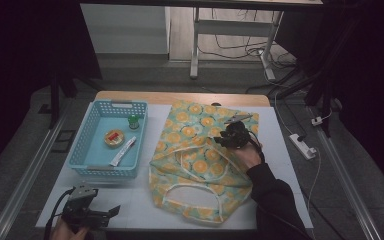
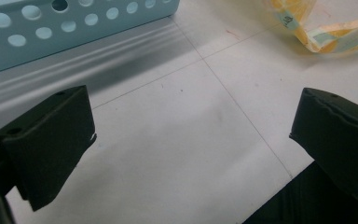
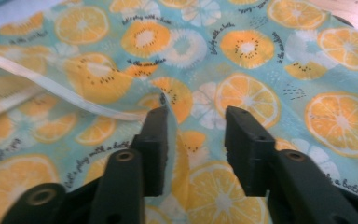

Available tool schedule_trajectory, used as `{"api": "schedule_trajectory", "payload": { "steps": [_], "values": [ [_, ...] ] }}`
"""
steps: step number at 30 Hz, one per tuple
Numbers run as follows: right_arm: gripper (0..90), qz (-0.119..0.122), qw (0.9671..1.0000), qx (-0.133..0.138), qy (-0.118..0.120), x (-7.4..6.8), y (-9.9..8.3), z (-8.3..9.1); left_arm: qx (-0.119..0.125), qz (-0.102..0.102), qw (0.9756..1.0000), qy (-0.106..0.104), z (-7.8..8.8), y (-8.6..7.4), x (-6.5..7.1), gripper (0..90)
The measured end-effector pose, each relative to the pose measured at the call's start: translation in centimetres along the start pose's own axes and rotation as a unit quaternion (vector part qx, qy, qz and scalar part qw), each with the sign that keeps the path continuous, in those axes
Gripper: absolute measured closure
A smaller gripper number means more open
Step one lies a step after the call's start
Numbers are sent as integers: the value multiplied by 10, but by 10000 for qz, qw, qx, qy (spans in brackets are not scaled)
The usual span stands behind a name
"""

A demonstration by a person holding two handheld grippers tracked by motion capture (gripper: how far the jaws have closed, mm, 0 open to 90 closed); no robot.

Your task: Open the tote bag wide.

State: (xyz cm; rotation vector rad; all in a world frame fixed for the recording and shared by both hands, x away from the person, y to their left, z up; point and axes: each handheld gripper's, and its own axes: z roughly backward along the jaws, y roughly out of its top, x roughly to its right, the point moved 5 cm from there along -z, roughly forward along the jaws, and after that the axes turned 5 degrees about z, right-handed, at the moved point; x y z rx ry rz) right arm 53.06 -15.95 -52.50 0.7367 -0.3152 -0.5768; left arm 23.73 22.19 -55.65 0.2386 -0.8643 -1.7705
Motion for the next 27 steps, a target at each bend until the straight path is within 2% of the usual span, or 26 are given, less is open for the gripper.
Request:
{"api": "schedule_trajectory", "payload": {
  "steps": [6,9,14,18,23,27],
  "values": [
    [437,-62,9997,225,113,-9,9,14,10,-1,10000,-3,0,0,0,0],
    [341,-42,9994,184,289,-17,10,18,12,5,10000,-7,0,0,0,0],
    [183,121,9991,56,402,-30,5,23,-1,7,10000,5,0,0,0,0],
    [78,178,9984,76,528,-41,4,26,0,8,10000,5,0,0,0,0],
    [1,334,9967,28,733,-57,4,29,0,0,10000,6,0,0,0,0],
    [0,506,9964,45,684,-69,3,30,1,2,10000,8,0,0,0,0]
  ]
}}
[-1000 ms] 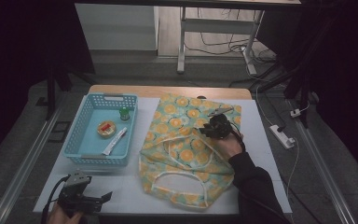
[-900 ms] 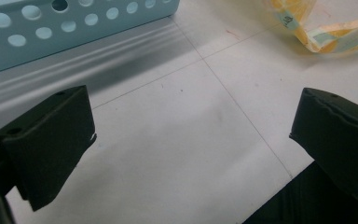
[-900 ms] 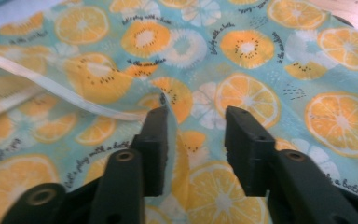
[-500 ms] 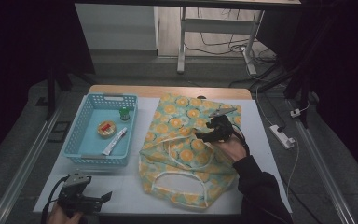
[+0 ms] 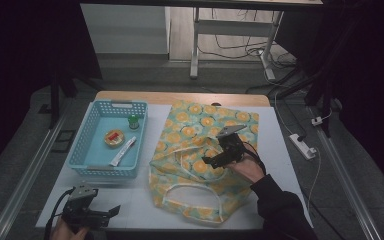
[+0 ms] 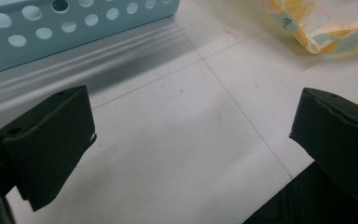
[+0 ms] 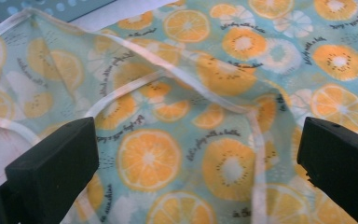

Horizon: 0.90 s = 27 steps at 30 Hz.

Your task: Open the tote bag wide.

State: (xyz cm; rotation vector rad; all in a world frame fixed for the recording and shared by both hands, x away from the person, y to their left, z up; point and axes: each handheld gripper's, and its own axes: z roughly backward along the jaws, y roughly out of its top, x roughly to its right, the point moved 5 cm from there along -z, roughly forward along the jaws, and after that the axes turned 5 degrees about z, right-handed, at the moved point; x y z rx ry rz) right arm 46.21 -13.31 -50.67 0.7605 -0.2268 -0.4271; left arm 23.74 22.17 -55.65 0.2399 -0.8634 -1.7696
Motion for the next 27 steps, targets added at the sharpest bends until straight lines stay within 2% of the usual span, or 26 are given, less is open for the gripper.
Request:
{"api": "schedule_trajectory", "payload": {
  "steps": [7,14,23,26,27],
  "values": [
    [0,26,9999,-97,136,-22,-3,-6,-8,2,10000,-2,0,0,0,0],
    [0,200,9986,-421,234,-40,-13,-26,-11,-3,10000,4,-1,0,0,0],
    [0,329,9962,-764,241,-47,-29,-48,-14,-7,10000,-1,-1,0,0,0],
    [0,504,9945,-901,178,-49,-35,-52,-19,-13,10000,5,-1,0,0,0],
    [0,516,9947,-869,177,-49,-35,-52,-15,-14,10000,8,-1,0,0,0]
  ]
}}
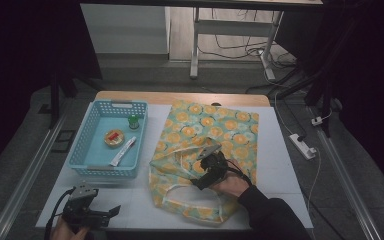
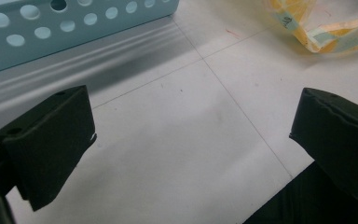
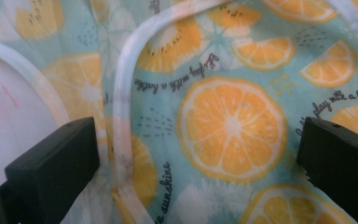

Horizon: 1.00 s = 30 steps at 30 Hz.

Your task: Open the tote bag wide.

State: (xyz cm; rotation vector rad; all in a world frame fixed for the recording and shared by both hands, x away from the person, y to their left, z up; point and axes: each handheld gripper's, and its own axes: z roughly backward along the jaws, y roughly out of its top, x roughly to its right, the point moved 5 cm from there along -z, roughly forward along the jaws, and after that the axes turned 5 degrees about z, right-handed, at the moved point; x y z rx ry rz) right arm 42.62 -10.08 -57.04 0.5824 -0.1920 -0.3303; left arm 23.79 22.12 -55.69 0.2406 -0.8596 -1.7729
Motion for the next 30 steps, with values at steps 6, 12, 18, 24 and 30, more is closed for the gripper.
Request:
{"api": "schedule_trajectory", "payload": {
  "steps": [6,12,18,24,30],
  "values": [
    [218,131,9999,55,94,-4,2,6,-14,2,10000,0,0,0,0,0],
    [579,379,9990,25,241,-10,4,12,-22,12,10000,6,0,0,0,0],
    [862,423,9982,53,418,-12,3,14,-27,11,10000,7,-1,0,0,0],
    [900,246,9981,68,555,-9,3,15,-27,20,10000,-2,-1,0,0,0],
    [900,170,9983,257,504,-7,7,21,-16,43,10000,-22,0,0,0,0]
  ]
}}
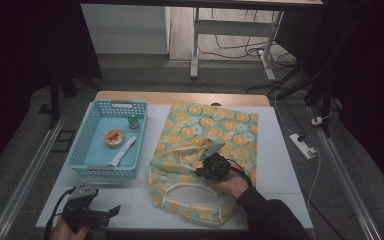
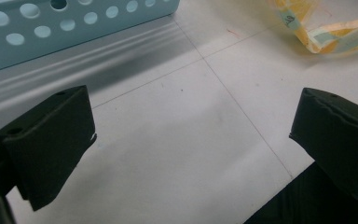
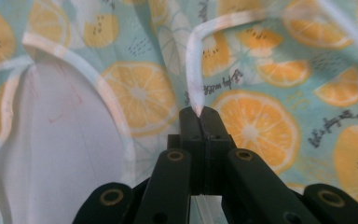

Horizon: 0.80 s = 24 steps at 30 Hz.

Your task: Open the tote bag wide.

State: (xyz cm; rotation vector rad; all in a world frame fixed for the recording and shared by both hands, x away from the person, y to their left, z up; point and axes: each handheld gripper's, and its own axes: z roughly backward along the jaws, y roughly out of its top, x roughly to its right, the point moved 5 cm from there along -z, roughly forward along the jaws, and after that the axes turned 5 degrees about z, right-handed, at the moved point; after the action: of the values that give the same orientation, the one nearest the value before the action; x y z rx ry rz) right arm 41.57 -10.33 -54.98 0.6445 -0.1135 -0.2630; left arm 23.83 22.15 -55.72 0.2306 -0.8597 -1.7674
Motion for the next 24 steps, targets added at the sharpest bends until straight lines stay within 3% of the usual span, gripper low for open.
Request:
{"api": "schedule_trajectory", "payload": {
  "steps": [13,24],
  "values": [
    [900,-182,9988,448,-66,10,11,22,-2,8,10000,-6,-1,0,0,0],
    [900,-219,9958,850,-243,20,26,46,-16,17,10000,-19,-1,1,-1,0]
  ]
}}
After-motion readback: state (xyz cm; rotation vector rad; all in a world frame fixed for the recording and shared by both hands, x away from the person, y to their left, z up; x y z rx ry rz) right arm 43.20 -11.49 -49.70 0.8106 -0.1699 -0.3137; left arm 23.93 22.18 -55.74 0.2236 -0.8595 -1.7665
